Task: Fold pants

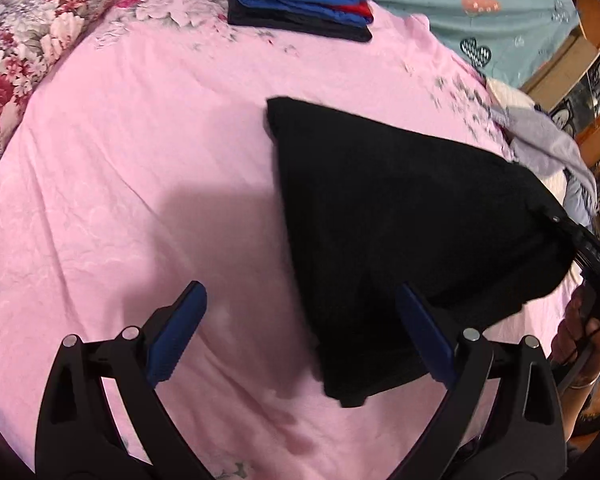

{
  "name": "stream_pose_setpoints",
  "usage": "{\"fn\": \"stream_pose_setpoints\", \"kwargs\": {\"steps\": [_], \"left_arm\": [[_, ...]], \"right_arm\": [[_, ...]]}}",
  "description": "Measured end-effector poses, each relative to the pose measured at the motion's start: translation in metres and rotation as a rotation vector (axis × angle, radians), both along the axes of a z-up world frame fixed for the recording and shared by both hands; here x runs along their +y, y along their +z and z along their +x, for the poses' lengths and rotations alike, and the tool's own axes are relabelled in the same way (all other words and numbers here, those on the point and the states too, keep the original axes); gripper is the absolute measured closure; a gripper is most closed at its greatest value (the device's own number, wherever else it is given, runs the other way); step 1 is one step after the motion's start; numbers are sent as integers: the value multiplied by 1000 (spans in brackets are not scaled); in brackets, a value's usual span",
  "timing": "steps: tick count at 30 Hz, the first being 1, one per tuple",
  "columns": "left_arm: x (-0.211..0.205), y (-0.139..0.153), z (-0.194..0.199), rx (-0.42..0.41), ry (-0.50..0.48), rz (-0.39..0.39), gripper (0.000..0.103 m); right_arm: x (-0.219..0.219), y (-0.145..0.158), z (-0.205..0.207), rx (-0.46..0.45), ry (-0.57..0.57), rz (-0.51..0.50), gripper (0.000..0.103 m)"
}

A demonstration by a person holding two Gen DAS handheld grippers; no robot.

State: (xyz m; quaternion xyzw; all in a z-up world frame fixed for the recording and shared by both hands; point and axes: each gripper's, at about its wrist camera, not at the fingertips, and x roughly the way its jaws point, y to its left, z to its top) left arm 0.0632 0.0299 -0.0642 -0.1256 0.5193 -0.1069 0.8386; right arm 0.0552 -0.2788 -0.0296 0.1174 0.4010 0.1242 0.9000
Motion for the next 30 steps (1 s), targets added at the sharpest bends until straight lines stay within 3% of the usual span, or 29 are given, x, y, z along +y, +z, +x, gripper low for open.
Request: {"fn": "stream_pose_setpoints", "kwargs": {"steps": [4,7,9,11,16,23,30], "left_arm": [[-2,-2,0,-2,-1,9,6],[-12,-17,3,53,-30,22,6],[-17,-24,0,80,-49,29,6],[-18,-24,-5,71,-60,40,6],[-13,-24,-10,85,-58,14,6],[2,-15,-12,69,-21,12,6],[10,-22,-16,83,8,24,6]], "right_arm": [[-15,22,-12,-83,-60,-61,82],[-21,-8,5,23,-29,-102,78],[-19,-46,19,152,-35,-161,65],[-28,-47,14,119,-74,-125,47],[-59,-28,-6,78,-92,48,46],[-47,-32,-28,168,-48,40,46],[-47,-36,-35,174,-73,107,43]]}}
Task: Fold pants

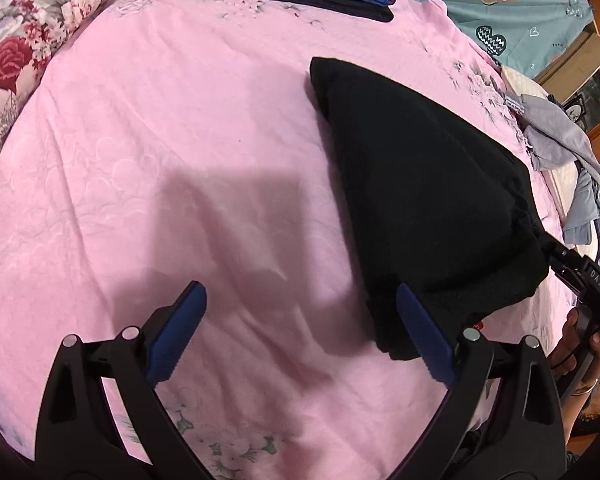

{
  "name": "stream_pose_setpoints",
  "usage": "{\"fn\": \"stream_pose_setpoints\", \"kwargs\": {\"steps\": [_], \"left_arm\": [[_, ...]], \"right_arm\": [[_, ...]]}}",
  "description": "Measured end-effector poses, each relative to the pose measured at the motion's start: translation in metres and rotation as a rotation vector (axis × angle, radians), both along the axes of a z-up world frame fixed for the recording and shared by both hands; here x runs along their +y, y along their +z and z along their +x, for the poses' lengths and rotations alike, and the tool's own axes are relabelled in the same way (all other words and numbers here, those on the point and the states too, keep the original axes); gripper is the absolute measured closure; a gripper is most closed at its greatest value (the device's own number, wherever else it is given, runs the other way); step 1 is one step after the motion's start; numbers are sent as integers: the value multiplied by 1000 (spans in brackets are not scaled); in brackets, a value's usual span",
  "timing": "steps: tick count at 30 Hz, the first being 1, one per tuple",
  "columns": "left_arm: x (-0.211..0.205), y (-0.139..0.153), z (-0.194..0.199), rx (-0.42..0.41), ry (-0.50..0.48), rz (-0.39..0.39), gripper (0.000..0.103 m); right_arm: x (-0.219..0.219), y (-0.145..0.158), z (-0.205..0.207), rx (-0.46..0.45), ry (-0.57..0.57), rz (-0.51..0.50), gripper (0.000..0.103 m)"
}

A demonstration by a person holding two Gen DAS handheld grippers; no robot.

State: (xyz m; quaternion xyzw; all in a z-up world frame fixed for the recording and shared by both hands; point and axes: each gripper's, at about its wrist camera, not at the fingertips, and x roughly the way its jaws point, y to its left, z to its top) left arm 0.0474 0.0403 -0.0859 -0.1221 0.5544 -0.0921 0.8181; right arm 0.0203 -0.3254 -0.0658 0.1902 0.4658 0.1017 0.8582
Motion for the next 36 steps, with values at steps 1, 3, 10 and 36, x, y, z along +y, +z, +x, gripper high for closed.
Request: {"fn": "stream_pose_setpoints", "kwargs": {"steps": [1,3,10,36], "left_arm": [[0,-2,0,5,-1,-2,6],[1,-5,1,16,-1,-9,6],[14,-7,7,37,40,-58,6],[-47,19,-4,-81,-382,-152,7]], "right_arm": [[-2,3,-2,-11,-12,3,43],[-9,9,-7,-29,-34,23,43],[-15,14,-19,-15,-27,43,43],[18,29,-19,-110,100,52,43]]}}
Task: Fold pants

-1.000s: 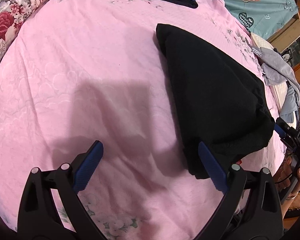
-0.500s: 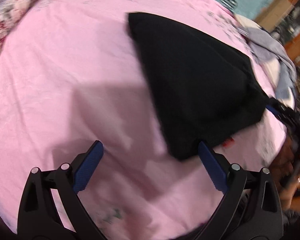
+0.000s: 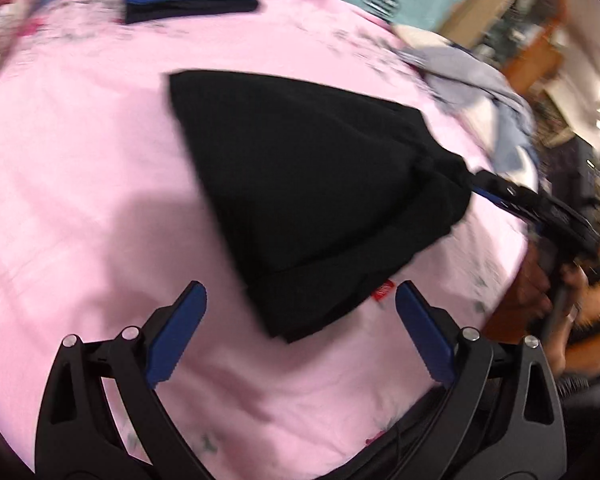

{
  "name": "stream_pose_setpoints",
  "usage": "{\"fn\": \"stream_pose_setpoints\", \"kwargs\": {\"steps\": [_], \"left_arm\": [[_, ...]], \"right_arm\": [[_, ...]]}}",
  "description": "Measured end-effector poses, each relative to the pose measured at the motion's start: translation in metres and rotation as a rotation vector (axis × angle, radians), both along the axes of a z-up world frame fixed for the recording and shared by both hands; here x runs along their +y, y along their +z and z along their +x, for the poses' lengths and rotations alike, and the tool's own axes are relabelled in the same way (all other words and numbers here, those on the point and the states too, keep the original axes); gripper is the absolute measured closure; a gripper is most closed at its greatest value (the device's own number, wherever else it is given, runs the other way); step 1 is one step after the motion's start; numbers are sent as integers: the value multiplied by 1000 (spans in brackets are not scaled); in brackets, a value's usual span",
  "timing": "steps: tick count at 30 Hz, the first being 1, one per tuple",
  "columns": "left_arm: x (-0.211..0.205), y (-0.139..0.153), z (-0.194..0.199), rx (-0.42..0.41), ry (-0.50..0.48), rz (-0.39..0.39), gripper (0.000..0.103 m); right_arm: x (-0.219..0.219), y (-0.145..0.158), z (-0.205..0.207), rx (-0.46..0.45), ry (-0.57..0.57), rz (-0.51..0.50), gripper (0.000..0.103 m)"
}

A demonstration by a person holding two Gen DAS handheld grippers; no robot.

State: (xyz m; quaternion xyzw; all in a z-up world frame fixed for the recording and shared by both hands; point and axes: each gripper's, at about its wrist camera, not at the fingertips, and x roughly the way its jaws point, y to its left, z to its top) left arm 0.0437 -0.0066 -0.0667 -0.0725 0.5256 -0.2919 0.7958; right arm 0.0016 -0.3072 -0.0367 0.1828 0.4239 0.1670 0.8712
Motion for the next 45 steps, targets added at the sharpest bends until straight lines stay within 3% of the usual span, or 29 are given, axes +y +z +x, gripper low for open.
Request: {"fn": "stream_pose_setpoints", "kwargs": {"steps": [8,12,16,18,19,20,25,30,33,35,45], "left_arm": [[-8,-6,7,-37,-238,-78,13],[9,-11,11,9,-240,-136,13],[24,-21,20,24,-216,-117,14],[31,-24,25,23,-233,-126,22],[30,-27,27,28,-246,-125,37],[29,-32,31,45,-269,-123,42],[24,-30,27,9,-333,-110,46],[4,-24,7,-52,-394,-27,47],[2,-22,-2,-80,-381,14,64],[7,-18,-3,-67,-366,-21,74],[17,-2,-5,-79,-333,-148,72]], "right_arm": [[-16,-4,-4,14,-28,31,43],[-25,-8,-2,25,-54,42,43],[-23,-11,5,32,-44,37,43],[-20,-13,8,35,-43,27,43],[-18,-13,9,37,-43,21,43],[-17,-14,11,40,-43,18,43],[-15,-14,15,46,-45,7,43],[-12,-16,19,53,-49,-7,43],[-12,-17,22,57,-52,-11,43],[-12,-17,23,54,-50,-10,43],[-19,-21,21,58,-49,45,43]]}}
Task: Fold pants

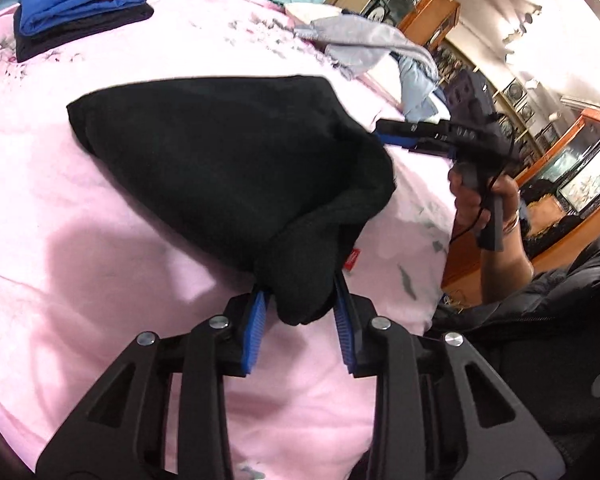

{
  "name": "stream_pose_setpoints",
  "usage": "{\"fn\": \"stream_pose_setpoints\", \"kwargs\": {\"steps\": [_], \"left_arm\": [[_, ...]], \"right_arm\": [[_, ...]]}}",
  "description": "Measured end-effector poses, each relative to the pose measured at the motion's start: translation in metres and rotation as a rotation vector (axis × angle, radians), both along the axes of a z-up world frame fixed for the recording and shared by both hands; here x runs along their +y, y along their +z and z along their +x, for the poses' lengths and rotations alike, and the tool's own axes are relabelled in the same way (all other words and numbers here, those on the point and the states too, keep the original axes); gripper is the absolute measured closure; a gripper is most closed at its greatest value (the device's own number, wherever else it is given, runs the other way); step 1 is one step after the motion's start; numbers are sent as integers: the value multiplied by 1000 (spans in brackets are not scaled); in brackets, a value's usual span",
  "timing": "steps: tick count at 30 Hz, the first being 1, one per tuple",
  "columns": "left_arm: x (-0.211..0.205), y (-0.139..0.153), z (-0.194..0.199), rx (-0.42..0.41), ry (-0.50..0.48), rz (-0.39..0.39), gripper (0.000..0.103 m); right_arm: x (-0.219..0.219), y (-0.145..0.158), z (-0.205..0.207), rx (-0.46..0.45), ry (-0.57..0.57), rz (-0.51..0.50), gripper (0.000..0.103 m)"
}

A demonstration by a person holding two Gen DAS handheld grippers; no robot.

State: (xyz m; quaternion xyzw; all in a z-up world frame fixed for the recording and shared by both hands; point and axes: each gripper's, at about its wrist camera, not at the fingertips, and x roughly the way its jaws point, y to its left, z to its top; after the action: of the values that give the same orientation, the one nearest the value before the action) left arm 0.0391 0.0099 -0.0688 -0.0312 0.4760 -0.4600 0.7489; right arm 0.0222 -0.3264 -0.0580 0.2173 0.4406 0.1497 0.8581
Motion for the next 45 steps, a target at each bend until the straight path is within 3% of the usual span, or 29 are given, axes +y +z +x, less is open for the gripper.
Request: {"fn": "stream_pose_setpoints", "kwargs": {"steps": [4,12,18,22,26,30,35,40,45], "left_arm": [[-13,15,-17,-63,-36,19,58],[-8,15,-23,-74,-17,49,56],[21,3,-7,-76,73,99,52],[22,-7,2,-70,21,82,52],[15,-7,4,-85,-78,60,72],[5,-4,2,-117,-158,59,74],[0,-2,2,-106,-175,45,85],[2,8,-18,-146,-167,66,85],[4,15,-33,-110,-126,62,85]], "right_arm": [[5,2,-2,-4,12,-20,43],[8,-3,4,18,4,-37,43],[8,-2,3,19,9,-39,43],[11,-1,6,25,9,-57,43],[12,-1,8,30,1,-62,43],[12,-3,10,32,-3,-67,43],[12,-3,13,33,-1,-66,43],[6,-9,17,49,-15,-56,43],[6,-13,23,60,-28,-65,43]]}}
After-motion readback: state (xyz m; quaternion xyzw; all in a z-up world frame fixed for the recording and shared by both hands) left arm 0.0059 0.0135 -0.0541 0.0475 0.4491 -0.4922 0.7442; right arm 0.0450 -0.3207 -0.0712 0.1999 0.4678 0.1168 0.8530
